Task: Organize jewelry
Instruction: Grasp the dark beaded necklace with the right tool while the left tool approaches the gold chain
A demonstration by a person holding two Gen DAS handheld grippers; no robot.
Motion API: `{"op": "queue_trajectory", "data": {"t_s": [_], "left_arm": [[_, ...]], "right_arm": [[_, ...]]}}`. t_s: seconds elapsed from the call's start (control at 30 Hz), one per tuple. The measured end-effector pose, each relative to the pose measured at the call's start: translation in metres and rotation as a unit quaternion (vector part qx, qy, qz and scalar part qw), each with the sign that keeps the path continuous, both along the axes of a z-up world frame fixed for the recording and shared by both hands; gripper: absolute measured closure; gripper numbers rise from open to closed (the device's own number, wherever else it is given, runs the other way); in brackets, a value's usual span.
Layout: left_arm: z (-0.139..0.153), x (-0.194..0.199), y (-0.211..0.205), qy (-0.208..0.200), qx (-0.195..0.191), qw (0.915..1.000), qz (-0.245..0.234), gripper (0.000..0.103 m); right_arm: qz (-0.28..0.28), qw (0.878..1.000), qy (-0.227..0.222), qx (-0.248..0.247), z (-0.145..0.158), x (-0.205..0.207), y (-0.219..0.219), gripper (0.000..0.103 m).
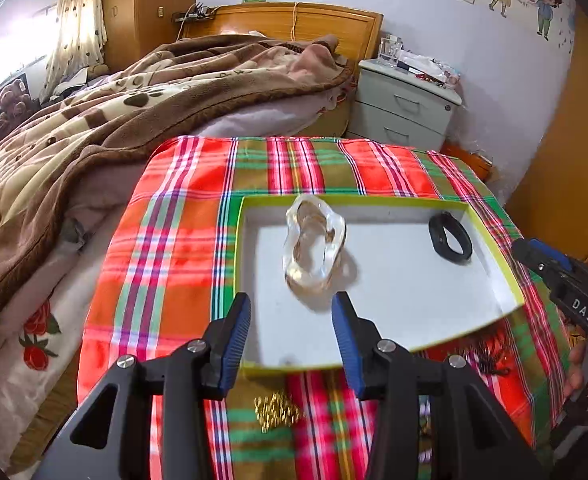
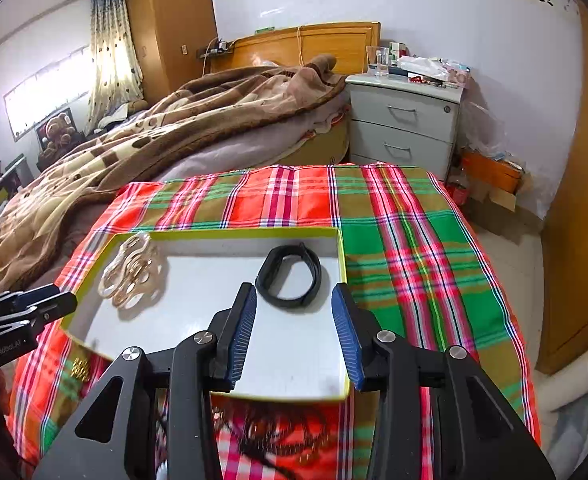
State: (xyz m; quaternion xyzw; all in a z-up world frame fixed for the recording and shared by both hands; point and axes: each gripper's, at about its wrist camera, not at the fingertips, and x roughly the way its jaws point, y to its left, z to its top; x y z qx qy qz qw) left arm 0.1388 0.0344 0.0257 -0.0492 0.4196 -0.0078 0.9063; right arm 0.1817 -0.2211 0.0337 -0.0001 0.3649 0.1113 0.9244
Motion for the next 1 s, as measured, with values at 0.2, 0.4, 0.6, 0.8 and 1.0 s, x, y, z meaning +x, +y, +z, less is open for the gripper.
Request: {"op": "queue_trajectory", "data": {"t_s": [0.2,0.4,0.6,0.8,1.0], "left_arm": [[-0.008,-0.022,0.006,0.004,-0.019,0.9998,-0.01,0.056],[-0.019,-0.041,0.012,0.005,-0.016,0.9998,-0.006,0.055],[-0.029,-0.052,0.024,0.014,-0.034,0.9993,0.0,0.055],[-0.038,-0.062,0.037,0.024,-0.049,0.9984,0.012,0.055],[-0.046,-0.065,0.043,0.035,-0.054,0.9977,0.021,0.055]], "right_arm": [[-0.004,1.0,0.003,-0.002,-0.006,-0.026,-0.014,0.058],[-0.024,1.0,0.018,0.007,-0.018,-0.038,-0.033,0.058],[-0.006,0.999,0.04,0.023,-0.031,-0.049,-0.035,0.058],[0.055,0.997,0.053,0.029,-0.04,-0.054,-0.013,0.058],[0.091,0.994,0.067,-0.005,-0.05,-0.046,0.008,0.058]]}}
